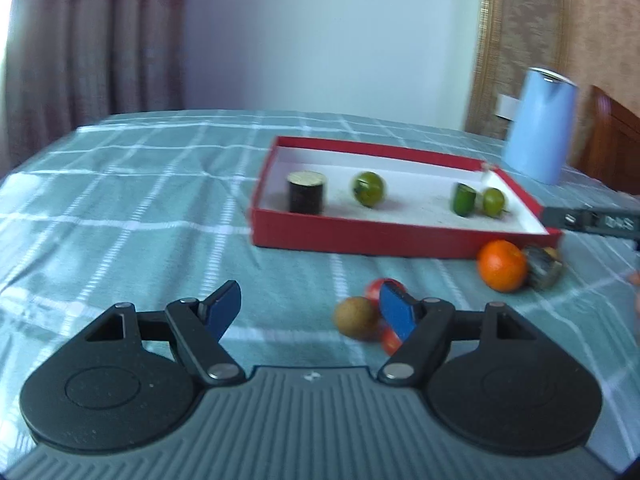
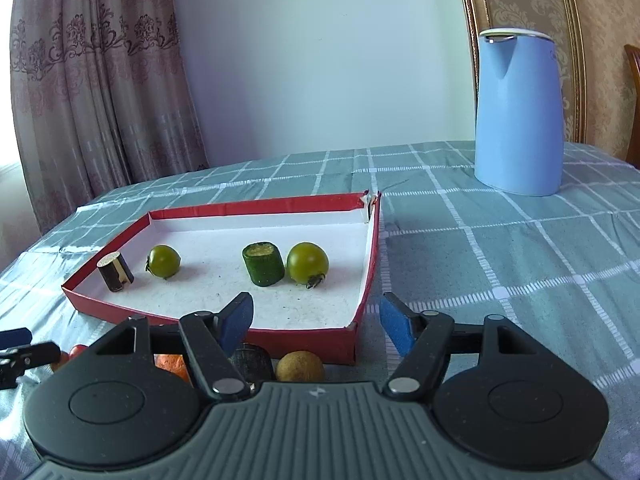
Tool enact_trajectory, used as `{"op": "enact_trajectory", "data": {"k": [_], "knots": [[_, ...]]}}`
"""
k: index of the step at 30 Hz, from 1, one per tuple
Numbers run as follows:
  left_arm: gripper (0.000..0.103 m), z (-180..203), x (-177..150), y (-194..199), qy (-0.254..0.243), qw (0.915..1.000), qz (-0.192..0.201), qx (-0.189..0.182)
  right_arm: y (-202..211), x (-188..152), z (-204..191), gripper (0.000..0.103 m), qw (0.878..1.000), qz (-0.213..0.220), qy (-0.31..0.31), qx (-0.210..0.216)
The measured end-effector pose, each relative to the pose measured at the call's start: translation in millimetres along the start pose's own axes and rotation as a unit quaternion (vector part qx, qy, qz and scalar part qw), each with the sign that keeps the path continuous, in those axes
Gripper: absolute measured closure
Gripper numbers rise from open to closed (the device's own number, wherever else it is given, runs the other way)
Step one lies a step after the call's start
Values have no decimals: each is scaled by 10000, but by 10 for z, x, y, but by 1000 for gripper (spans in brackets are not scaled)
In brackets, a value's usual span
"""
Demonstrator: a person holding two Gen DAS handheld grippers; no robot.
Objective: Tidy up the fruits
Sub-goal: 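Move the left tool to the brown kiwi and close on it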
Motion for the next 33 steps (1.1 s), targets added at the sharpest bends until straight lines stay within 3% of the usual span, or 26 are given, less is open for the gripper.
{"op": "enact_trajectory", "data": {"k": [2, 5, 10, 16, 23, 29, 33], "knots": [[30, 25, -12, -2, -112, 9999, -45, 23, -4, 1, 4, 33, 10000, -4, -7, 21], [31, 83, -17, 33, -245, 9994, -44, -242, -3, 1, 1, 33, 10000, -11, -1, 31], [30, 37, -19, 24, -578, 9982, -102, 95, -15, -6, -14, 33, 10000, -54, -6, 70], [28, -120, -23, 57, -623, 9978, -206, -11, -12, -4, -20, 33, 9999, -40, -25, 107], [30, 131, -111, -88, -989, 9943, -375, -97, -21, -16, -35, 33, 9999, -75, 9, 112], [67, 301, -74, -114, -1123, 9929, -294, -261, 6, -6, -48, 33, 9999, -9, 27, 131], [70, 272, -78, -157, -949, 9946, -256, -326, 52, -17, -17, 33, 9999, 32, -29, 113]]}}
Point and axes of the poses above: each gripper's, at about its wrist camera, not at the fingertips, and y roughly against the way its jaws point, z to its right, x to its top, the point moved 8 cm from there along -y, roughly the way its jaws point, and after that the axes turned 8 degrees about x, right-handed, at the moved point
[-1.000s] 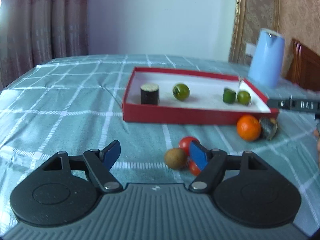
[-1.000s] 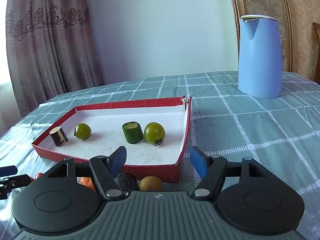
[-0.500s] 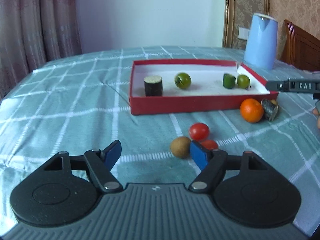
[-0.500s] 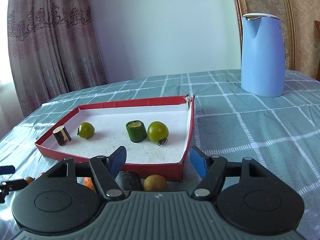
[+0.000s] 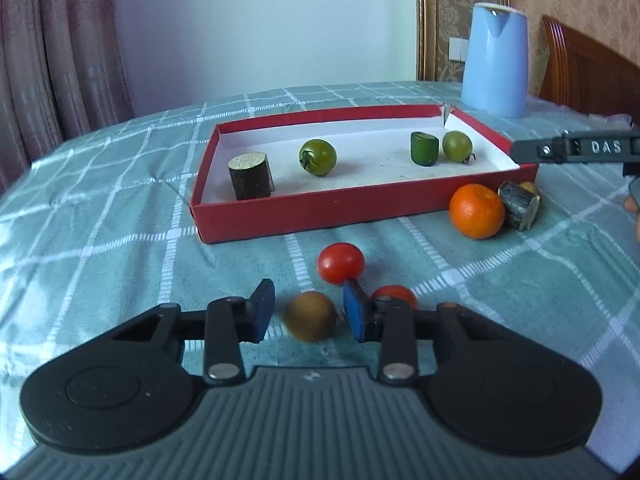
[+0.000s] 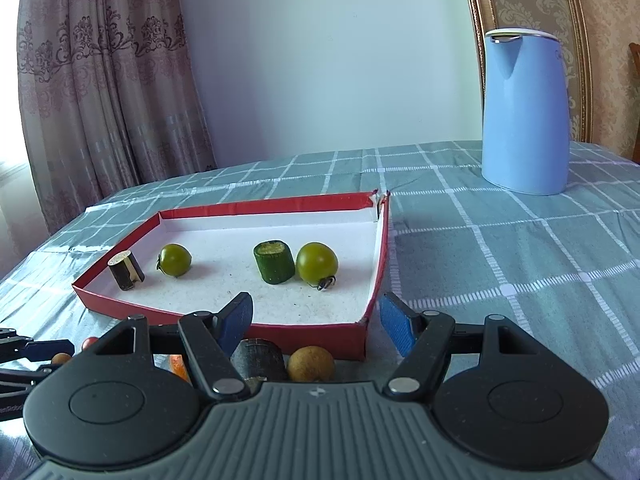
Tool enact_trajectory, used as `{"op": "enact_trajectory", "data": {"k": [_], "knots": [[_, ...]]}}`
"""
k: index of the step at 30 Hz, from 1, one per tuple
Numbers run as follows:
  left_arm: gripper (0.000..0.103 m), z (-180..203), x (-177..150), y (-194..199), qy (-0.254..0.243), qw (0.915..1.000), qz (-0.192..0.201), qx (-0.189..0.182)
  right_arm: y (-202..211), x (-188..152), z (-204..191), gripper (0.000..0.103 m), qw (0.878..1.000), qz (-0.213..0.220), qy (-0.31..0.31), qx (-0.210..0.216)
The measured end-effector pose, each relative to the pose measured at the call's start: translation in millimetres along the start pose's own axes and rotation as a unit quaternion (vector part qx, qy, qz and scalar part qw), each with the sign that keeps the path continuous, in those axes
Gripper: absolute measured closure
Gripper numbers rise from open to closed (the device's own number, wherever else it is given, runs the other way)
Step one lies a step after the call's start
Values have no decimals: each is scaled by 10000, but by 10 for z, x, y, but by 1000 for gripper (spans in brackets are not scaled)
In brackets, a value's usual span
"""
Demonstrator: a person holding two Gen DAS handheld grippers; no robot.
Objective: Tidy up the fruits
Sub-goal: 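Move the left tool to the brown kiwi and close on it, then grasp a dark bark-skinned cylinder with the right tool while the left tool holds the kiwi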
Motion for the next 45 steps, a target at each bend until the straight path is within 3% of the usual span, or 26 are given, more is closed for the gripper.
{"op": "enact_trajectory", "data": {"k": [3, 7, 13, 17, 22, 29, 34, 37, 45], "knots": [[76, -60, -8, 15, 184, 9998, -3, -99, 137, 37, 52, 33, 9997, 249, -39, -45], [79, -15, -21, 48, -5, 9999, 54, -115, 351, -8, 188, 33, 9992, 361, -100, -144], [80, 32, -44, 85, -245, 9996, 164, 46, 413, -235, 362, 33, 9997, -115, -133, -171], [80, 2, -41, 91, -166, 9996, 193, 90, 372, -323, 296, 33, 9995, -276, -134, 57], [80, -75, -40, 80, 84, 9998, 153, 53, 309, -308, 184, 33, 9988, -310, 299, -218], [80, -86, -34, 74, 145, 9998, 162, 39, 276, -335, -109, 33, 9981, -289, 453, 292], [80, -82, -37, 75, 145, 9998, 153, 10, 221, -397, -431, 33, 9905, -390, 1210, 532], [80, -79, -38, 81, 148, 9997, 168, -2, 165, -398, -532, 41, 9862, -456, 1452, 652], [80, -76, -49, 87, 165, 9997, 163, -44, -106, -437, -647, 42, 9728, -792, 2146, 358]]}}
Point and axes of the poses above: each gripper's, at about its wrist camera, not at the fingertips, and y roughly against the way its jaws point, z to its right, x to its top, the point moved 8 cm from there along -y, roughly the way its jaws point, and after that the axes turned 8 degrees about x, right-handed, at the moved point
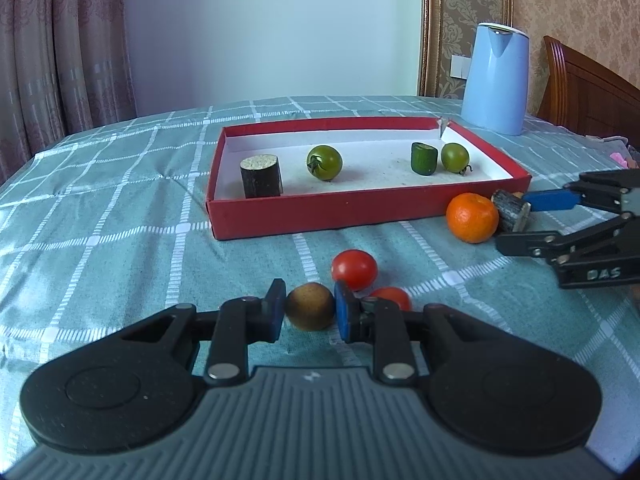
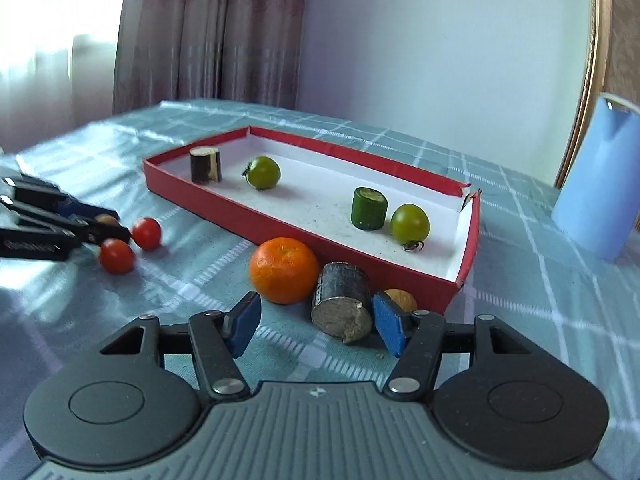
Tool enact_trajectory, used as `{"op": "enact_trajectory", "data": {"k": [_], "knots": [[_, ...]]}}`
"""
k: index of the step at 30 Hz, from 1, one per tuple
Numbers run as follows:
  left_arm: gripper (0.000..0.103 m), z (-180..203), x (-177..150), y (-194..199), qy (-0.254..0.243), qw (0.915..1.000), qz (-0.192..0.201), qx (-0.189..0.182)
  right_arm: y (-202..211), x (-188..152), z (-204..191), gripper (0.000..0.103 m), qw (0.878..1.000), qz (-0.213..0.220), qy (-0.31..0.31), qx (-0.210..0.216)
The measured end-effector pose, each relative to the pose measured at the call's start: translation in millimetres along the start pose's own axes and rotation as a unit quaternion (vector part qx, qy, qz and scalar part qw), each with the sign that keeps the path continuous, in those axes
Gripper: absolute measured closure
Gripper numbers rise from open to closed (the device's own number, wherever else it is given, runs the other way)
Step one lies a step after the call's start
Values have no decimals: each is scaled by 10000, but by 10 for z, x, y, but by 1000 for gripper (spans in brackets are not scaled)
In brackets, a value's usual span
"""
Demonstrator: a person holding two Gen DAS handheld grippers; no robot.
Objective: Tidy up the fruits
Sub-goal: 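Grasp a dark bark-skinned cylinder with the right tool while the left tool holds the kiwi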
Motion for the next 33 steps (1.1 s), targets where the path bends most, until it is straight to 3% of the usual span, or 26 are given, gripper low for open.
{"op": "enact_trajectory", "data": {"k": [3, 5, 14, 16, 19, 24, 31, 33], "knots": [[80, 6, -6, 11, 10, 10000, -5, -6, -33, -7, -45, 45, 9995, -74, 245, -206], [80, 5, -5, 17, 18, 10000, -2, -9, -10, -26, -28, 67, 9987, -77, 310, -387], [80, 2, -5, 13, 37, 10000, -7, -19, 162, -41, 142, 88, 9988, 250, -171, -389], [80, -4, -5, 11, 40, 10000, -5, -20, 216, -38, 135, 88, 9986, 347, -184, -353], [80, 1, -8, 8, 32, 10000, -18, -34, 182, -92, 93, 88, 9995, 125, -180, -211], [80, 0, -8, 17, 37, 10000, -10, -34, 227, 26, 139, 88, 9953, 410, 163, -860], [80, -8, -7, 28, 68, 9999, 13, -76, 17, 12, 68, 86, 9984, -43, 354, -443], [80, -7, -4, 32, 80, 9999, 19, -86, -20, 3, 20, 79, 9975, -126, 532, -442]]}}
Point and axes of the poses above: each gripper's, at about its wrist camera, not at the fingertips, and y roughly against the way its jaws point, z to its right, x to its top, the point moved 8 cm from there along -y, roughly the way its jaws point, and after that the axes turned 8 degrees about x, right-handed, at the moved point
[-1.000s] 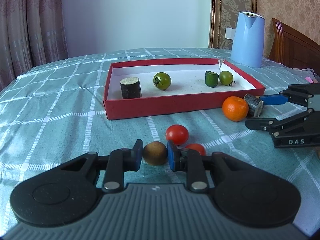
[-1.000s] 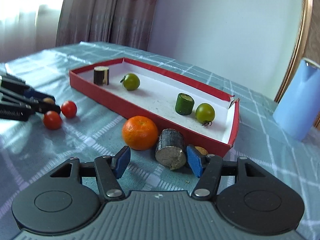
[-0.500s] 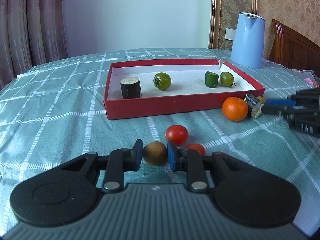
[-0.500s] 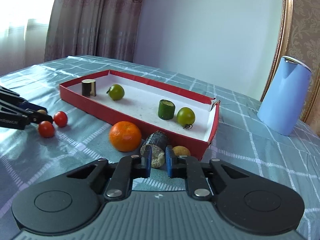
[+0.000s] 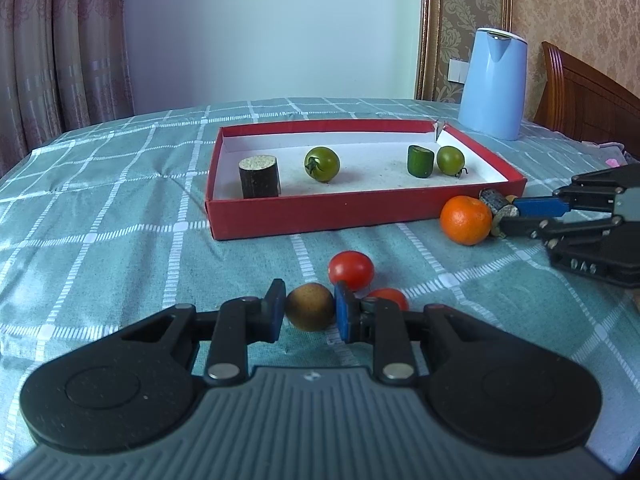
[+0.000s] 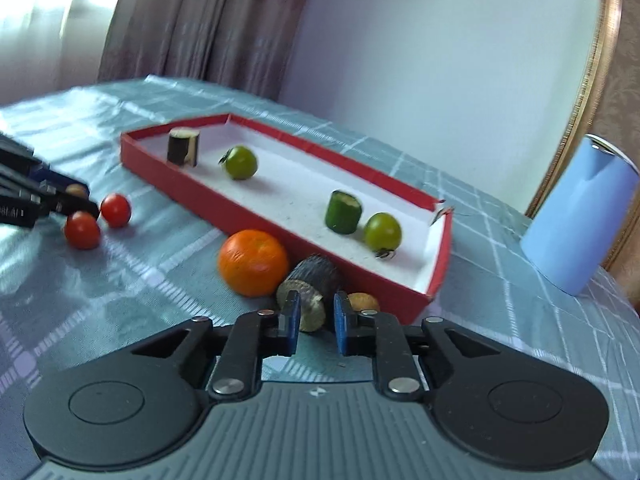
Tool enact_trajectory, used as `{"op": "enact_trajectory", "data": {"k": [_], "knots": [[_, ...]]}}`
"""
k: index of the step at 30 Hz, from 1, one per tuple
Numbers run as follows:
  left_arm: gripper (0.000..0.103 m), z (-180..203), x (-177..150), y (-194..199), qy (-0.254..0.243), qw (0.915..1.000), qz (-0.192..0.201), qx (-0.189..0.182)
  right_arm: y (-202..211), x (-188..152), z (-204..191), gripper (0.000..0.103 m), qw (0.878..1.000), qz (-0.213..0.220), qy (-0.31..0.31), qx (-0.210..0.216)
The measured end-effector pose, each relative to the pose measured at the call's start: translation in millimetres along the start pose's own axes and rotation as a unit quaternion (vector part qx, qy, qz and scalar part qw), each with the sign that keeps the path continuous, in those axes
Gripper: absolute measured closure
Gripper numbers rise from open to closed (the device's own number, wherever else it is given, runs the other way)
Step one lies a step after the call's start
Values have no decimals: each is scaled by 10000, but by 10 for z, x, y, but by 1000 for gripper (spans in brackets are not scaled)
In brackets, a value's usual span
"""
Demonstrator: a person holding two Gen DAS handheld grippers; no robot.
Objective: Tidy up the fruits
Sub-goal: 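Grasp a dark bark-skinned cylinder with the right tool while the left tool holds the kiwi, then carry the dark cylinder over the red box with the right tool while the left holds the kiwi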
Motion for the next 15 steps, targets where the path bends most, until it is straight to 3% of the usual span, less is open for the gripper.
{"op": "enact_trajectory", "data": {"k": [2, 8, 10, 15], "knots": [[80, 2, -1, -2, -3, 10000, -12, -9, -32, 14, -62, 67, 9999, -14, 164, -47], [80, 5, -1, -5, -2, 10000, -13, -22, -157, 61, -73, 61, 9987, -37, 449, -231], [80, 11, 0, -1, -5, 10000, -4, -23, -177, 59, -61, 61, 9977, -26, 611, -274], [80, 12, 0, 9, 13, 10000, 27, -25, -115, 40, -16, 66, 9993, 89, 328, -155]]}}
Point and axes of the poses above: each gripper's, at about its wrist camera, not at the fingertips, and y roughly against the way its jaws point, z to its right, x to its top, the point moved 8 cm from there along -y, roughly the way its jaws point, and after that the axes turned 8 degrees about x, right-handed, at the moved point
